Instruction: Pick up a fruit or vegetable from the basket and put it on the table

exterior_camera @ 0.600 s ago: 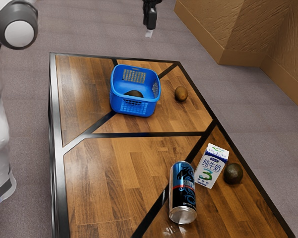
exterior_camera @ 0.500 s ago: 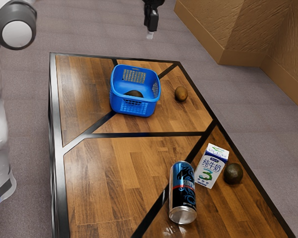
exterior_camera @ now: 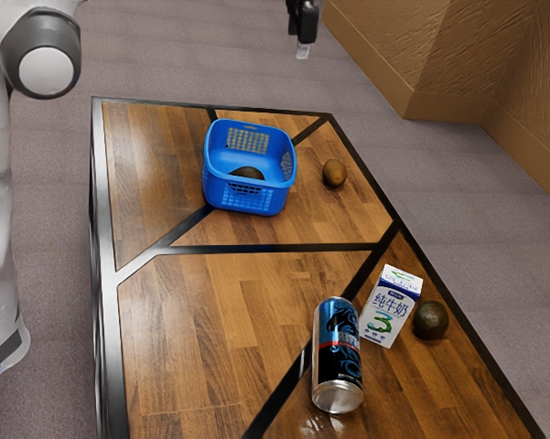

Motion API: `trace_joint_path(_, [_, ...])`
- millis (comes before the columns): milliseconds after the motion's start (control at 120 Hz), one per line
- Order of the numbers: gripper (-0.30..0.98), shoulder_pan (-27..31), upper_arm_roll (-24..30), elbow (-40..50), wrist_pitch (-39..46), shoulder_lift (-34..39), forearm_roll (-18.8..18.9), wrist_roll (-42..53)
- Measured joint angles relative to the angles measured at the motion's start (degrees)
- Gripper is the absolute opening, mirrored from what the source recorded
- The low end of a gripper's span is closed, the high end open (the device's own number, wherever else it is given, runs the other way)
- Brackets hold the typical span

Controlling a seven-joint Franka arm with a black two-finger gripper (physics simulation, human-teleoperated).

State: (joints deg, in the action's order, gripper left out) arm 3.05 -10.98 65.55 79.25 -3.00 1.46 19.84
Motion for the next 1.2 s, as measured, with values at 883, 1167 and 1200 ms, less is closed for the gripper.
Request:
trace_joint_path(883, [0.66, 3.6, -1.8, 39.8, 27.2, 1.7, -1.1, 6.0])
trace_joint_path(1167, [0.66, -0.4, -4.1, 41.2, 26.5, 0.6, -1.2, 7.9])
trace_joint_path(1200, [0.66, -0.5, -4.7, 40.7, 26.1, 0.5, -1.3, 8.0])
